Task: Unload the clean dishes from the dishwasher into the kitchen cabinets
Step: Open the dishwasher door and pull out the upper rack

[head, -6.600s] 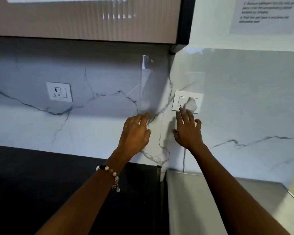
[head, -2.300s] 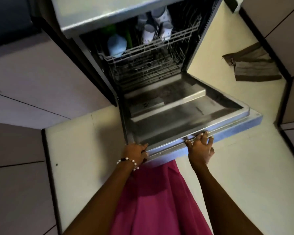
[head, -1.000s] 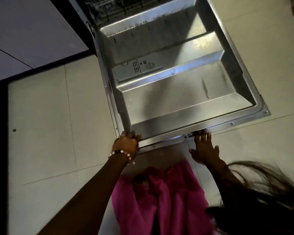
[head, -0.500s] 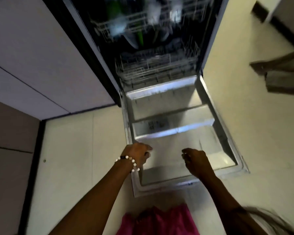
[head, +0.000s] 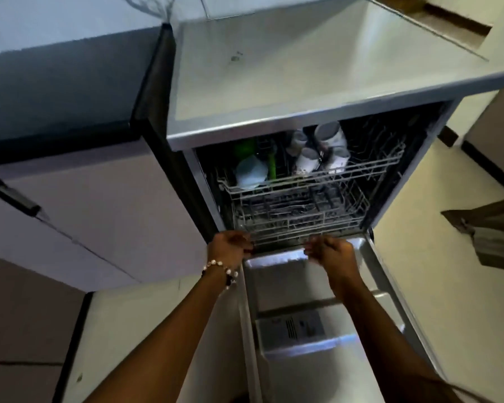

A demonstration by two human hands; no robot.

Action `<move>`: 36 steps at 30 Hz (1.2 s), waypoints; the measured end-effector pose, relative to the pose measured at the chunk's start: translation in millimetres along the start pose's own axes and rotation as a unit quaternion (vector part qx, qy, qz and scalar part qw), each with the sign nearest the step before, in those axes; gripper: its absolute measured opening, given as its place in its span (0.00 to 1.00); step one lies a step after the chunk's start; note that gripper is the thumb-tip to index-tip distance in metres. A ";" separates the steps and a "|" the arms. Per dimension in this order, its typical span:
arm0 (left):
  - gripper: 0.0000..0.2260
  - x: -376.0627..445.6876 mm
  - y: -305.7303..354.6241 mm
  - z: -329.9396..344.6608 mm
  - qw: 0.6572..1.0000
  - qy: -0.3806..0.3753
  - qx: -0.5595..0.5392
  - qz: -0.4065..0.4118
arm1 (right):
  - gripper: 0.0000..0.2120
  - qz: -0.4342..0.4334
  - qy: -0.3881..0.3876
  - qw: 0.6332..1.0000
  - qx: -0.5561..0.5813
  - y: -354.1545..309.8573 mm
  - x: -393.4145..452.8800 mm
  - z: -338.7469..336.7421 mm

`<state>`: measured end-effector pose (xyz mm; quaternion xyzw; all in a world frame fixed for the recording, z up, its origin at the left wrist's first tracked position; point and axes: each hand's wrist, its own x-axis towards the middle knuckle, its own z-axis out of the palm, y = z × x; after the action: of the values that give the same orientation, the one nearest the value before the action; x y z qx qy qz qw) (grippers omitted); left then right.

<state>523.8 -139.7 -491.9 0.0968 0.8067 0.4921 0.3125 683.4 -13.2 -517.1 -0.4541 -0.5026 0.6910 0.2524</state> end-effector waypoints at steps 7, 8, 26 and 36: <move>0.10 104.1 44.6 -7.8 0.969 -0.054 -0.195 -0.143 | 0.12 0.096 0.034 0.979 0.179 -36.9 101.2 75.4; 0.12 112.5 47.9 -6.7 0.960 -0.057 -0.222 -0.159 | 0.13 0.102 0.041 0.972 0.206 -41.1 111.1 82.2; 0.18 118.8 63.5 -1.6 0.906 -0.072 -0.329 -0.258 | 0.08 0.176 0.106 0.922 0.328 -68.6 121.4 74.4; 0.07 9.3 22.9 14.7 0.908 0.006 -0.308 -0.284 | 0.10 0.260 0.135 0.928 0.231 -40.0 27.1 24.8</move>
<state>521.9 -113.2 -480.8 -0.2403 0.6101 0.6077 0.4480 644.8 11.8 -488.2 -0.5872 -0.1551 0.7612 0.2275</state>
